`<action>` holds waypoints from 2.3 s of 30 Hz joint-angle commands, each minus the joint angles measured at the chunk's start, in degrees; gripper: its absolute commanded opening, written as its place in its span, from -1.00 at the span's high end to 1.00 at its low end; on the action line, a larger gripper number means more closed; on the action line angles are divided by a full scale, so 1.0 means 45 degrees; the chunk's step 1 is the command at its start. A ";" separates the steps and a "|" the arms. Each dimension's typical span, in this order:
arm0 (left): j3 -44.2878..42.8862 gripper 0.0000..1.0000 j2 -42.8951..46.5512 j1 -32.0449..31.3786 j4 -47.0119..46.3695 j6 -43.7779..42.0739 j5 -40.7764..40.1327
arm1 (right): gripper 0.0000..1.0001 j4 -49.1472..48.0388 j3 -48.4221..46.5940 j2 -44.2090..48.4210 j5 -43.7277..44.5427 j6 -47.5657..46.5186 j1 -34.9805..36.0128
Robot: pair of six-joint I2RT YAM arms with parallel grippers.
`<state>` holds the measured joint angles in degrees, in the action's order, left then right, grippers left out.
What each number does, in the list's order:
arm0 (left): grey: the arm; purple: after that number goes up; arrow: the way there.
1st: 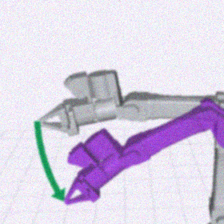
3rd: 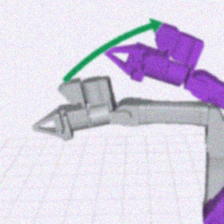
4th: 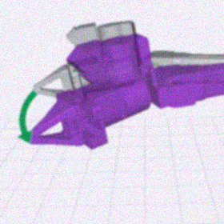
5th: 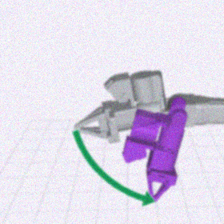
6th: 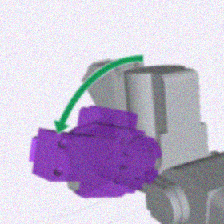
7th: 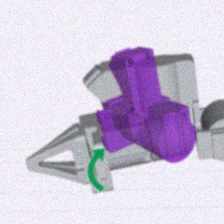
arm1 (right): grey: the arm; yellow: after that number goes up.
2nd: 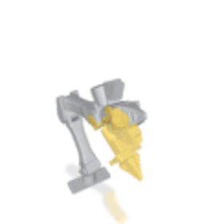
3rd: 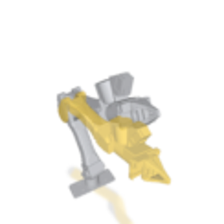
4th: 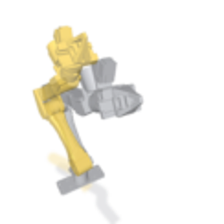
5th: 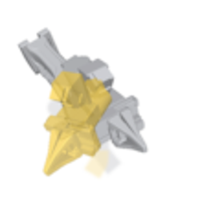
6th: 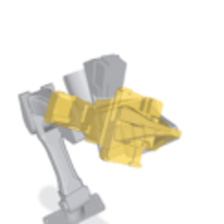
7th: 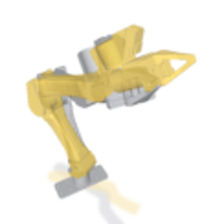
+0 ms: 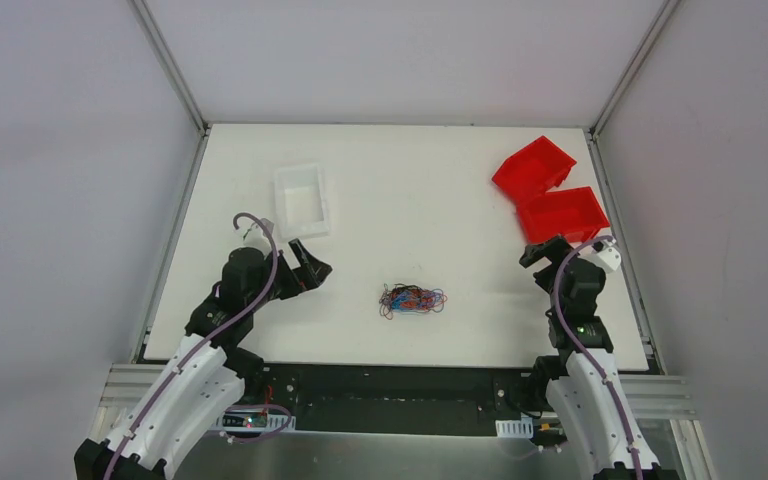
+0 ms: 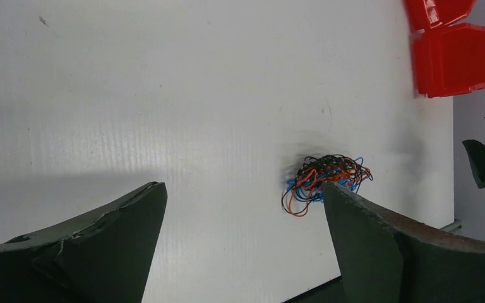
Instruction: Untangle the cables
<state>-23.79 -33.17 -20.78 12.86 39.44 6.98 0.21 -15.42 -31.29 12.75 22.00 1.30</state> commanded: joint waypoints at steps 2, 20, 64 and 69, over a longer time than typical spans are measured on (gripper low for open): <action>-0.0130 -0.99 0.0248 -0.0202 -0.0166 -0.0560 0.0467 | -0.98 -0.0294 -0.0117 0.0169 0.0316 -0.0043 -0.0058; -0.2372 -0.88 -0.4796 -0.5625 -0.0597 -0.3702 -0.1098 | -0.98 0.2374 -0.1573 -0.0699 -0.0135 0.1372 -0.0056; -0.2166 1.00 -1.1180 -0.5139 -0.8071 -0.0226 0.2269 | -0.61 -0.1541 -0.1626 -0.5100 -0.4996 0.3960 0.6259; -0.1616 1.00 -1.0874 -0.5141 -0.8495 0.0295 0.1567 | -0.53 -0.2139 -0.1623 -0.5926 -0.3681 0.4946 0.7628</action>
<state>-32.51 -85.01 -43.83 -20.64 37.19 15.90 -3.90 -22.92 -56.01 -9.76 38.33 32.29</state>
